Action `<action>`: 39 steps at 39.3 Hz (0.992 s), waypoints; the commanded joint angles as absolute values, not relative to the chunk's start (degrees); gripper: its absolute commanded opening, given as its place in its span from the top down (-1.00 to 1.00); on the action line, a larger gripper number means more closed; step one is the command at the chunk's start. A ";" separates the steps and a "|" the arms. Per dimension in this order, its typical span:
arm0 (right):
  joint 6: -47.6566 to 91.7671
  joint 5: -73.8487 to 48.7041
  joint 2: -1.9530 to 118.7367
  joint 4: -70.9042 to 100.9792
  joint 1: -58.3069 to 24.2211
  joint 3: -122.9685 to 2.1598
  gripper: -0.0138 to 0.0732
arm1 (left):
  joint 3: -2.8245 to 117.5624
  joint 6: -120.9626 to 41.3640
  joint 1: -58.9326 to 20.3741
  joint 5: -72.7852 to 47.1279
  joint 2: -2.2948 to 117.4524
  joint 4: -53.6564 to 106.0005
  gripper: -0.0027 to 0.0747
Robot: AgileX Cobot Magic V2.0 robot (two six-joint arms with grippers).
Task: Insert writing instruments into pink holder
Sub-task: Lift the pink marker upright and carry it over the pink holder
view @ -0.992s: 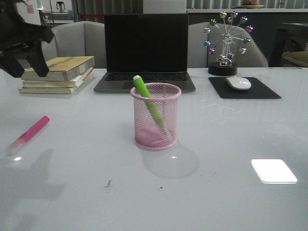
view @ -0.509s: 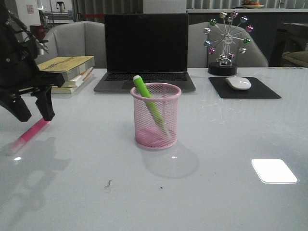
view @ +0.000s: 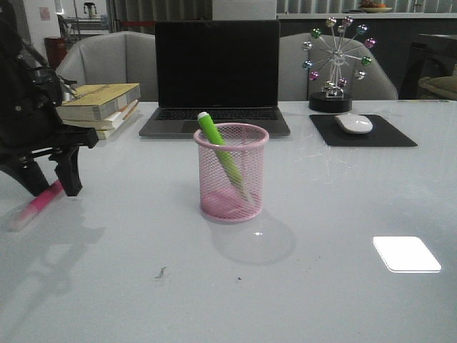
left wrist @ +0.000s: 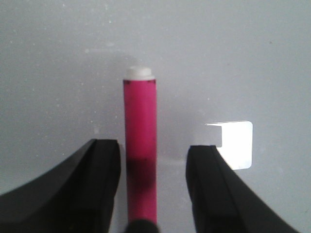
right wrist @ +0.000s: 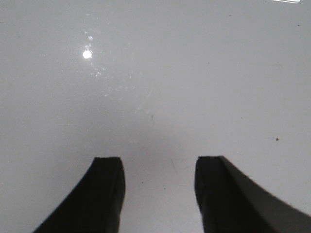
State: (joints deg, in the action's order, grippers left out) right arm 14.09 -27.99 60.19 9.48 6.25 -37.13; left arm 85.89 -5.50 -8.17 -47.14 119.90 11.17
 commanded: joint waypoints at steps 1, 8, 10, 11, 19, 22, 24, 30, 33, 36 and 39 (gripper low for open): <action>14.68 -24.97 59.01 9.55 6.66 -38.71 -0.34 | 87.00 -4.94 -8.40 -47.19 118.51 11.96 -0.11; 14.68 -24.97 59.01 9.55 6.66 -38.71 -0.34 | 87.00 -4.94 -8.40 -47.30 118.93 11.96 0.39; 14.68 -24.97 59.01 9.55 6.66 -38.71 -0.34 | 87.00 -4.94 -8.40 -47.18 118.93 11.96 0.65; 14.68 -24.97 59.01 9.55 6.66 -38.71 -0.34 | 87.00 -4.94 -8.40 -47.17 118.93 11.96 0.72; 14.68 -24.97 59.01 9.55 6.66 -38.71 -0.34 | 87.40 -4.94 -8.40 -46.34 118.39 14.63 0.69; 14.68 -24.97 59.01 9.55 6.66 -38.71 -0.34 | 88.12 -4.94 -8.40 -44.54 117.04 17.36 0.69; 14.68 -24.97 59.01 9.55 6.66 -38.71 -0.34 | 88.20 -5.54 -8.40 -42.17 115.67 18.82 0.69; 14.68 -24.97 59.01 9.55 6.66 -38.71 -0.34 | 88.20 -10.01 -8.91 -35.24 108.90 22.95 0.69; 14.68 -24.97 59.01 9.55 6.66 -38.71 -0.34 | 88.20 -11.22 -9.67 -31.96 105.72 23.19 0.69; 14.68 -24.97 59.01 9.55 6.66 -38.71 -0.34 | 88.09 -12.23 -11.10 -28.29 102.13 23.19 0.69; 14.68 -24.97 59.01 9.55 6.66 -38.71 -0.34 | 87.79 -12.73 -12.71 -24.41 99.32 23.35 0.69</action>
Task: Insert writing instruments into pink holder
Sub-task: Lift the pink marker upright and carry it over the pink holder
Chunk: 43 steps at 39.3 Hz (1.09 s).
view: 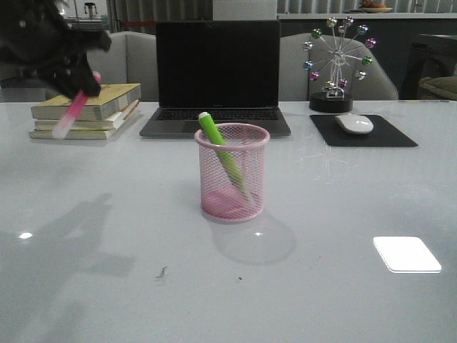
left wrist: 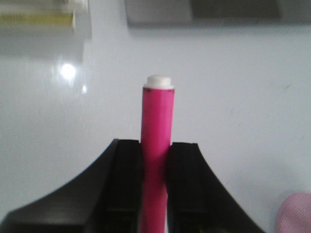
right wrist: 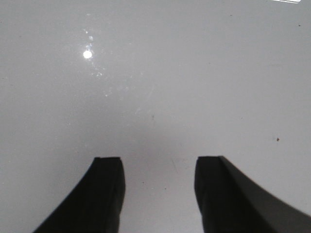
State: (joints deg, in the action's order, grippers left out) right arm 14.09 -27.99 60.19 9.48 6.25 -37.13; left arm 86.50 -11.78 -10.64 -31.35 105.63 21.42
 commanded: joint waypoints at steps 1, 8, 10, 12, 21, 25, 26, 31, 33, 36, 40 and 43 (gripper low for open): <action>14.68 -24.97 59.01 9.55 6.66 -38.71 -0.34 | 87.56 -12.73 -13.47 -23.31 98.32 23.35 0.69; 14.68 -24.97 59.01 9.55 6.66 -38.71 -0.34 | 86.23 -12.73 -19.13 -14.55 94.58 23.86 0.69; 14.68 -24.97 59.01 9.55 6.66 -38.71 -0.34 | 85.50 -12.73 -21.15 -11.48 94.13 23.86 0.69; 14.68 -24.97 59.01 9.55 6.66 -38.71 -0.34 | 84.26 -12.73 -23.12 -7.87 94.00 23.86 0.69; 14.68 -24.97 59.01 9.55 6.66 -38.71 -0.34 | 76.13 -12.73 -32.10 7.80 93.73 29.57 0.67; 14.68 -24.97 59.01 9.55 6.66 -38.71 -0.34 | 73.53 -12.73 -36.69 12.90 93.97 29.57 0.67; 14.68 -24.97 59.01 9.55 6.66 -38.71 -0.34 | 72.84 -12.73 -37.75 13.93 94.09 29.57 0.67; 14.68 -24.97 59.01 9.55 6.66 -38.71 -0.34 | 70.76 -12.15 -41.24 20.66 95.66 29.57 0.67; 14.68 -24.97 59.01 9.55 6.66 -38.71 -0.34 | 70.62 -10.83 -41.96 22.59 96.78 29.57 0.67; 14.68 -24.97 59.01 9.55 6.66 -38.71 -0.34 | 70.41 -8.26 -42.69 23.77 98.54 29.57 0.67; 14.68 -24.97 59.01 9.55 6.66 -38.71 -0.34 | 70.41 -7.18 -43.21 24.01 100.51 29.57 0.67; 14.68 -24.97 59.01 9.55 6.66 -38.71 -0.34 | 70.41 -6.20 -43.32 24.81 101.90 29.74 0.67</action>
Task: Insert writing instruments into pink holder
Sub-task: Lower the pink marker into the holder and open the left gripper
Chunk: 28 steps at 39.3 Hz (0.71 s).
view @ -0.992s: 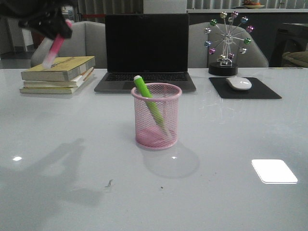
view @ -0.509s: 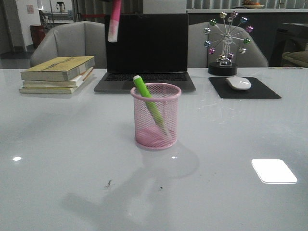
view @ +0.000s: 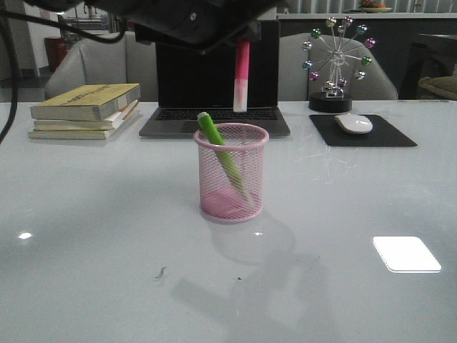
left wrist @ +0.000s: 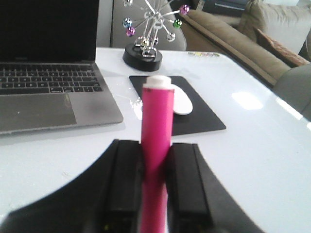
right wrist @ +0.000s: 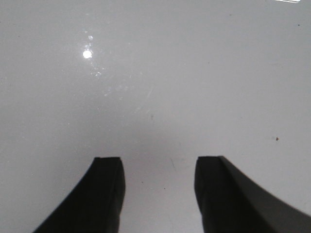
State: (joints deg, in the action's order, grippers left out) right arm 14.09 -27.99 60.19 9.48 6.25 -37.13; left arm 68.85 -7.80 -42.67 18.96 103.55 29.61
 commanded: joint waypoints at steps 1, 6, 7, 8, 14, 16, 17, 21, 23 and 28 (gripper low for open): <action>14.68 -24.97 59.01 9.55 6.66 -38.71 -0.34 | 70.41 -6.20 -43.32 24.93 102.15 29.87 0.67; 14.68 -24.97 59.01 9.55 6.66 -38.71 -0.34 | 70.41 -6.20 -43.32 24.93 103.37 29.87 0.67; 14.68 -24.97 59.01 9.55 6.66 -38.71 -0.34 | 70.41 -6.20 -43.32 24.93 103.64 29.87 0.67; 14.68 -24.97 59.01 9.55 6.66 -38.71 -0.34 | 70.41 -6.20 -43.32 25.07 103.84 29.87 0.67; 14.68 -24.97 59.01 9.55 6.66 -38.71 -0.34 | 70.41 -6.75 -43.32 24.88 104.71 29.59 0.67; 14.68 -24.97 59.01 9.55 6.66 -38.71 -0.34 | 70.41 -6.75 -43.32 24.87 104.94 29.59 0.67; 14.68 -24.97 59.01 9.55 6.66 -38.71 -0.34 | 70.41 -6.75 -43.32 24.77 105.10 29.59 0.67; 14.68 -24.97 59.01 9.55 6.66 -38.71 -0.34 | 70.41 -6.75 -43.32 24.77 105.21 29.59 0.67; 14.68 -24.97 59.01 9.55 6.66 -38.71 -0.34 | 70.41 -6.75 -43.32 24.77 105.21 29.59 0.67; 14.68 -24.97 59.01 9.55 6.66 -38.71 -0.34 | 70.41 -6.75 -43.32 23.44 105.21 29.59 0.62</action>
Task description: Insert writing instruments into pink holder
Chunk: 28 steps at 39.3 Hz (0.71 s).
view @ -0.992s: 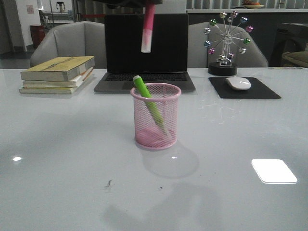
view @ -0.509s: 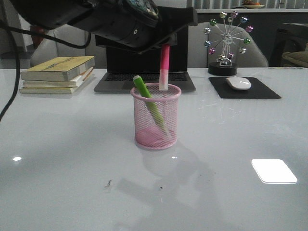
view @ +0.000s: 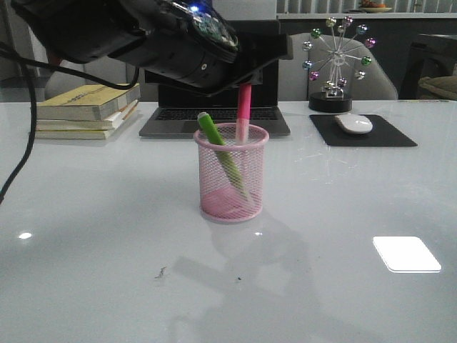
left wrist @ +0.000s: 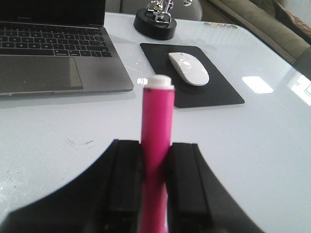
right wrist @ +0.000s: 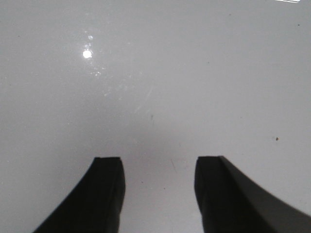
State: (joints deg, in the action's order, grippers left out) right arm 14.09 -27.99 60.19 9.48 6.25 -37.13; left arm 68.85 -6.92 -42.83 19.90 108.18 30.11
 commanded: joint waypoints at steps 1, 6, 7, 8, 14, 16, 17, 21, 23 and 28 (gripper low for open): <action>14.68 -24.97 59.01 9.55 6.66 -38.71 -0.34 | 70.41 -6.75 -43.32 22.66 105.21 29.59 0.58; 14.68 -24.97 59.01 9.55 6.66 -38.71 -0.34 | 70.41 -6.75 -43.32 19.93 105.58 29.59 0.19; 14.68 -24.97 59.01 9.55 6.66 -38.71 -0.34 | 70.41 -6.75 -43.32 19.92 105.57 29.59 0.11; 14.68 -24.97 59.01 9.55 6.66 -38.71 -0.34 | 70.41 -6.75 -43.32 19.92 105.70 29.59 0.01; 14.68 -24.97 59.01 9.55 6.66 -38.71 -0.34 | 70.41 -6.75 -43.32 20.80 105.81 29.59 -0.26; 14.68 -24.97 59.01 9.55 6.66 -38.71 -0.34 | 70.41 -7.14 -43.03 21.04 105.67 28.98 -0.25; 14.68 -24.97 59.01 9.55 6.66 -38.71 -0.34 | 70.41 -7.70 -42.74 21.04 105.54 27.85 -0.25; 14.68 -24.97 59.01 9.55 6.66 -38.71 -0.34 | 70.41 -13.86 -41.05 20.63 104.06 22.39 -0.25; 14.68 -24.97 59.01 9.55 6.66 -38.71 -0.34 | 70.41 -15.80 -39.87 20.55 102.36 22.25 -0.25; 14.68 -24.97 59.01 9.55 6.66 -38.71 -0.34 | 70.41 -15.93 -35.77 20.32 96.51 22.25 -0.24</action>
